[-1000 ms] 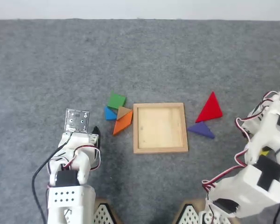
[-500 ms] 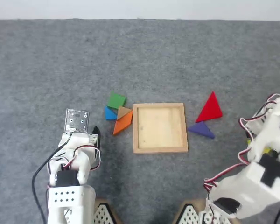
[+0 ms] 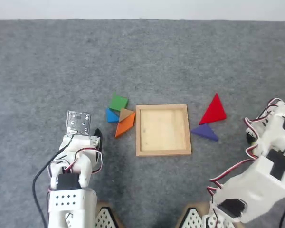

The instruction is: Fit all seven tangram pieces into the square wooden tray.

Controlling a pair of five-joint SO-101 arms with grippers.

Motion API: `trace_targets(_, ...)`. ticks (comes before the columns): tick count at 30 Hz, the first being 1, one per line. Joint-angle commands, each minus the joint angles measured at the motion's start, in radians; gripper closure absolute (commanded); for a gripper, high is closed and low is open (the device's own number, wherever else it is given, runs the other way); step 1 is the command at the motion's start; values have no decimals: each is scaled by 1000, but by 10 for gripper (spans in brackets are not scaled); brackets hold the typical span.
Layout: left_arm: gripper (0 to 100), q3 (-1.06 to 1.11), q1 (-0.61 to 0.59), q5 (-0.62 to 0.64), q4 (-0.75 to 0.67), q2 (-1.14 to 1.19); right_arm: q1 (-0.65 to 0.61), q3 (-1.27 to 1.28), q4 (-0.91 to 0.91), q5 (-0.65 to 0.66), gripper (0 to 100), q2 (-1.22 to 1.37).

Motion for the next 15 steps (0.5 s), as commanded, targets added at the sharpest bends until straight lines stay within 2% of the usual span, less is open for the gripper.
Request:
trace_targets(1,849,-5,-2,-6,6,-20,7,-34,8,-8,856,4)
trace_targets(3,849,-5,-2,-6,6,-20,4,-35,12,-8,883,1)
trace_targets(9,849,-5,-2,-6,6,-20,1,-55,16,-12,883,-8)
trace_targets(15,849,-5,-2,-6,6,-20,-18,-201,162,-9,883,-8)
